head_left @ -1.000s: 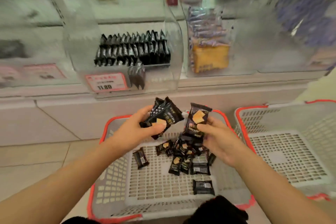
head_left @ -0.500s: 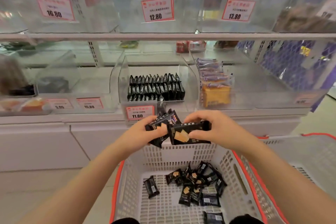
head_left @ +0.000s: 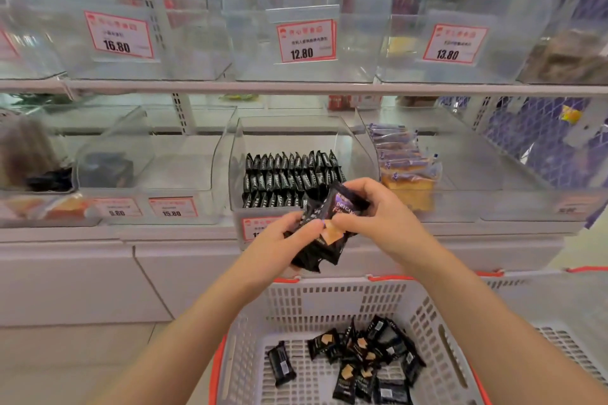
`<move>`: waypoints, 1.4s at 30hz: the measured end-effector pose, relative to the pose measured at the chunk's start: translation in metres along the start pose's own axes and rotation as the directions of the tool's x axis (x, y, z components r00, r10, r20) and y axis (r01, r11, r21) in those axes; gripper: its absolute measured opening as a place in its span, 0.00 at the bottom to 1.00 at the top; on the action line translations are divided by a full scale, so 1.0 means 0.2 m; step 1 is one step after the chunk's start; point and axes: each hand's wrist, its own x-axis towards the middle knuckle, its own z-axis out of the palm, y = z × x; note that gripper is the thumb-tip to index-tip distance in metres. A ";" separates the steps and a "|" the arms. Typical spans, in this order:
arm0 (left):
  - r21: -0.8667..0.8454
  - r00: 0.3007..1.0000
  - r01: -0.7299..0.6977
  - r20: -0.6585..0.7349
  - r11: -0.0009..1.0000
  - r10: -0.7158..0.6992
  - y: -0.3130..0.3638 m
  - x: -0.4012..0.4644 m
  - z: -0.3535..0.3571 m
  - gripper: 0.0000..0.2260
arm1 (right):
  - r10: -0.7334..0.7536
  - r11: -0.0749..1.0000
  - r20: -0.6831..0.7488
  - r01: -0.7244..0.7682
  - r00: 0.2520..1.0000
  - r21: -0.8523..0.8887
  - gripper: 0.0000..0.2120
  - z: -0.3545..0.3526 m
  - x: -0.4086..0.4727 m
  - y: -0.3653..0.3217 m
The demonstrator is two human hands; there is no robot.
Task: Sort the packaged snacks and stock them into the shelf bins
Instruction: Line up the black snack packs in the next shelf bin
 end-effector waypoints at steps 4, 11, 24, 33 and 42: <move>-0.110 0.968 -0.155 -0.214 0.982 0.129 0.04 0.03 0.01 0.04 | 0.041 0.989 -0.276 -0.078 0.960 -0.127 0.26 0.04 0.06 0.00; -0.105 0.952 -0.218 -0.242 0.970 0.188 0.16 0.17 0.02 0.15 | 0.330 0.809 0.004 -0.285 0.944 0.514 0.14 0.15 0.16 0.00; 0.332 0.989 -0.111 -0.057 0.937 0.137 0.14 0.49 -0.19 0.14 | 0.249 0.955 -0.064 -0.256 0.966 -0.151 0.13 -0.05 0.50 -0.06; 0.778 0.967 -0.206 0.254 0.594 0.003 0.05 0.70 -0.22 0.12 | 0.449 0.206 -0.028 -0.135 0.893 -0.969 0.14 0.07 0.71 0.00; 0.793 0.914 -0.321 0.402 0.518 -0.048 -0.02 0.78 -0.20 0.21 | 0.592 0.216 -0.047 -0.215 0.805 -0.953 0.19 0.16 0.76 0.26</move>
